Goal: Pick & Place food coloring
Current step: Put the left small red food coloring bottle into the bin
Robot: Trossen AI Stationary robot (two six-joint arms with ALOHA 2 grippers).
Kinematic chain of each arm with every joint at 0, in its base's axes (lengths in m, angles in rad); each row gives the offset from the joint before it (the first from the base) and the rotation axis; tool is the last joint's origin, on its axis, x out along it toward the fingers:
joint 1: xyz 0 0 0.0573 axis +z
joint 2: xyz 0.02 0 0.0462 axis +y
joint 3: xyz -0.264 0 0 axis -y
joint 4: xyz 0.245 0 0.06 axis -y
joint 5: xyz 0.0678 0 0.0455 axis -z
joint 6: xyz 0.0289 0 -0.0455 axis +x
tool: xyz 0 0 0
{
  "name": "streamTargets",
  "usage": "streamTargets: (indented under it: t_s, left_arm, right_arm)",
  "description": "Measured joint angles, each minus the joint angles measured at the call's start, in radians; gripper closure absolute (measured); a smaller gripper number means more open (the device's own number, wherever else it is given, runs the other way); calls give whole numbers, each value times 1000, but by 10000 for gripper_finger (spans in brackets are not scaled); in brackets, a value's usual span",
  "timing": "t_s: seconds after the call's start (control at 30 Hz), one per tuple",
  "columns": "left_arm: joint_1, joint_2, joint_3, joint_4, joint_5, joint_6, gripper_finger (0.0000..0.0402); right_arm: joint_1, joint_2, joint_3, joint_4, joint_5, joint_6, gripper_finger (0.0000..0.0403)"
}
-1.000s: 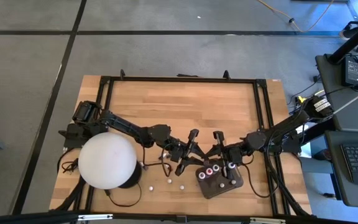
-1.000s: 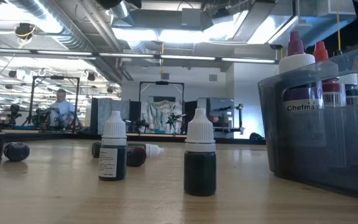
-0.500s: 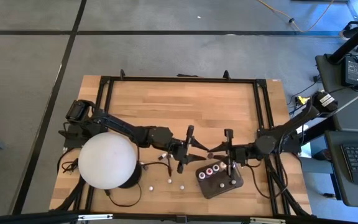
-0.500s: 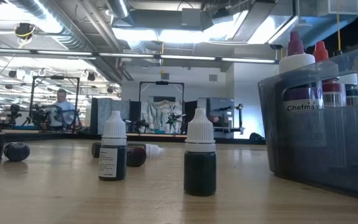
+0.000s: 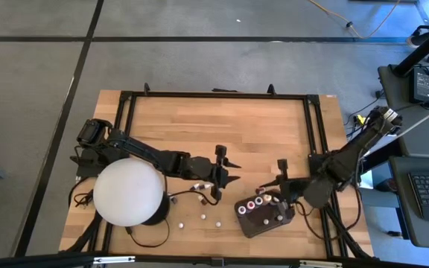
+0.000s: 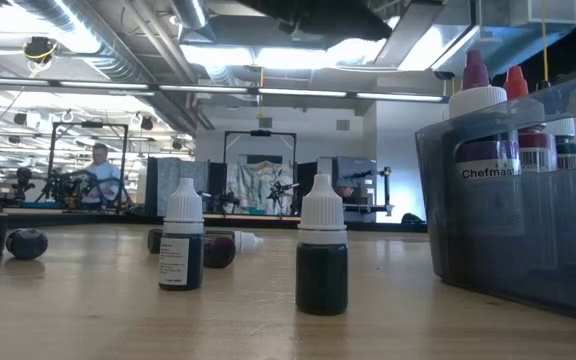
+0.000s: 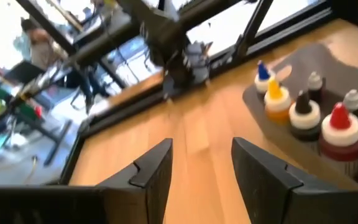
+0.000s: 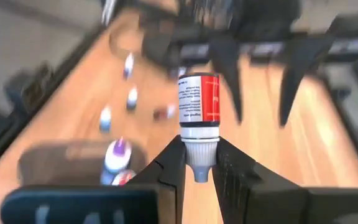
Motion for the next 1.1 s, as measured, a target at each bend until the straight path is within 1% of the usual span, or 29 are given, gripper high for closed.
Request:
streamTargets:
  t_s: [0.1,0.17,0.23,0.33,0.4,0.5,0.57,0.83,0.93,1.1]
  left_arm:
    - [0,0,0,-39,-16,-36,242]
    - [0,0,0,-52,-16,-42,244]
    - [0,0,0,-66,-16,-41,244]
    - [0,0,0,-64,-16,-41,244]
    - [0,0,0,-64,-16,-41,244]
    - [0,0,0,-65,-16,-41,243]
    - [0,0,0,-77,-16,-41,242]
    - [0,0,0,-123,-16,-49,242]
    - [0,0,0,-126,-16,-52,244]
    - [0,0,0,-128,-16,-52,242]
  right_arm:
    - [31,63,114,-224,-19,140,336]
    - [46,111,169,-340,-75,251,335]
    - [59,158,211,-417,-157,371,335]
    - [77,222,238,-465,-299,542,335]
    - [89,264,235,-474,-374,645,335]
    - [104,333,234,-481,-431,762,335]
    - [109,381,232,-485,-446,797,334]
    - [106,527,232,-487,-507,803,334]
    - [106,556,232,-502,-515,802,334]
    - [106,561,232,-554,-531,799,334]
